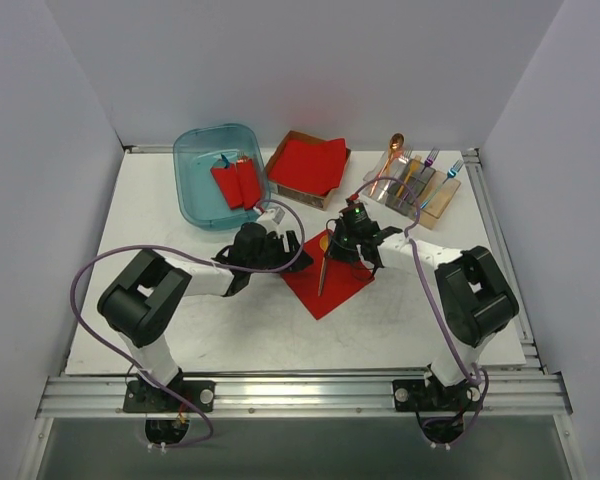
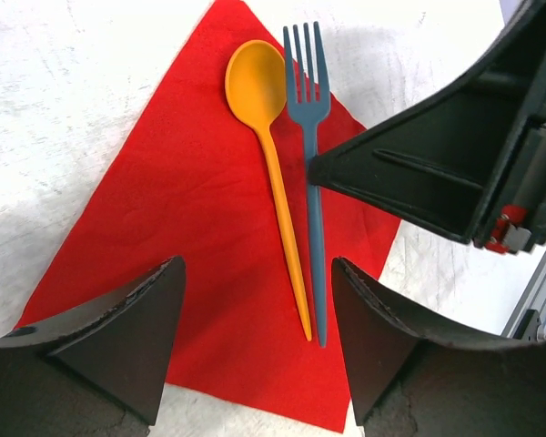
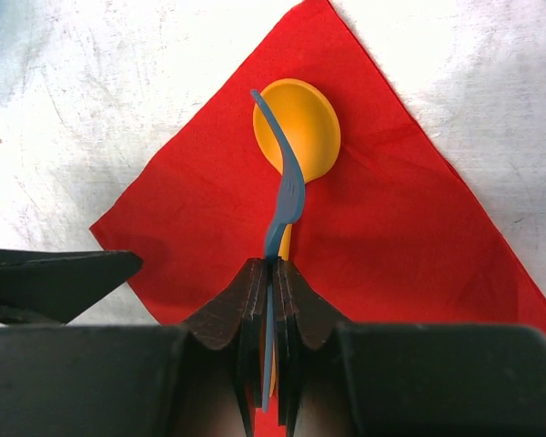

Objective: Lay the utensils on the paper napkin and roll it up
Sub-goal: Place the utensils on the napkin.

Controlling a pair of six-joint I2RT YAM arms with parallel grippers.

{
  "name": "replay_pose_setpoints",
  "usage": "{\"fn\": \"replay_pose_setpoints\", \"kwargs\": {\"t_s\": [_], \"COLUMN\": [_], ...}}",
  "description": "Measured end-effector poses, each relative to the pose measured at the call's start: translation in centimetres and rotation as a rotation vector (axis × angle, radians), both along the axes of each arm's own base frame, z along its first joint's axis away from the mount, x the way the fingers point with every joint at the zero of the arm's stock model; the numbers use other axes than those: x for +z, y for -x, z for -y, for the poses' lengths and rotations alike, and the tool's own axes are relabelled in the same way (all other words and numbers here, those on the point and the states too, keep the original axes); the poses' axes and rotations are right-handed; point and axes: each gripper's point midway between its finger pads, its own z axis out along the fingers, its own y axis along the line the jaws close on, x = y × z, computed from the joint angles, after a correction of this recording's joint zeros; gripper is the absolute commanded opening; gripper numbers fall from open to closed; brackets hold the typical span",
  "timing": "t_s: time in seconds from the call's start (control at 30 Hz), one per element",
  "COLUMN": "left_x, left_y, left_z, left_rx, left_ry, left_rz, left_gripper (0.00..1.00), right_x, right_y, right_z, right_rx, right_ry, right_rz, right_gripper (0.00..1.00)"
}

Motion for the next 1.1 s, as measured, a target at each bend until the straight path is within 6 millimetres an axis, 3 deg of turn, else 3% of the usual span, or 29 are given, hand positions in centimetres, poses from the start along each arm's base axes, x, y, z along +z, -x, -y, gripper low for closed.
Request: {"fn": "replay_pose_setpoints", "kwargs": {"t_s": [0.77, 1.0, 1.1], "left_x": [-0.8, -1.0, -1.0], "left_y": [0.1, 0.1, 0.1], "left_z": [0.4, 0.4, 0.3], "left_rx": [-0.012, -0.012, -0.012], "left_ry": [0.0, -0.004, -0.004], "left_rz": [-0.035, -0.04, -0.042], "left_gripper": [0.71, 0.71, 0.71], "right_x": [-1.8, -1.8, -2.0], "right_y": [-0.2, -0.3, -0.2], "right_z": [0.3, 0.3, 0.5], "right_rx": [-0.005, -0.006, -0.012], "right_ry": [0.028, 0.025, 0.034], "right_rz": [-0.015, -0.008, -0.01], "right_gripper": [0.0, 0.13, 0.23]}}
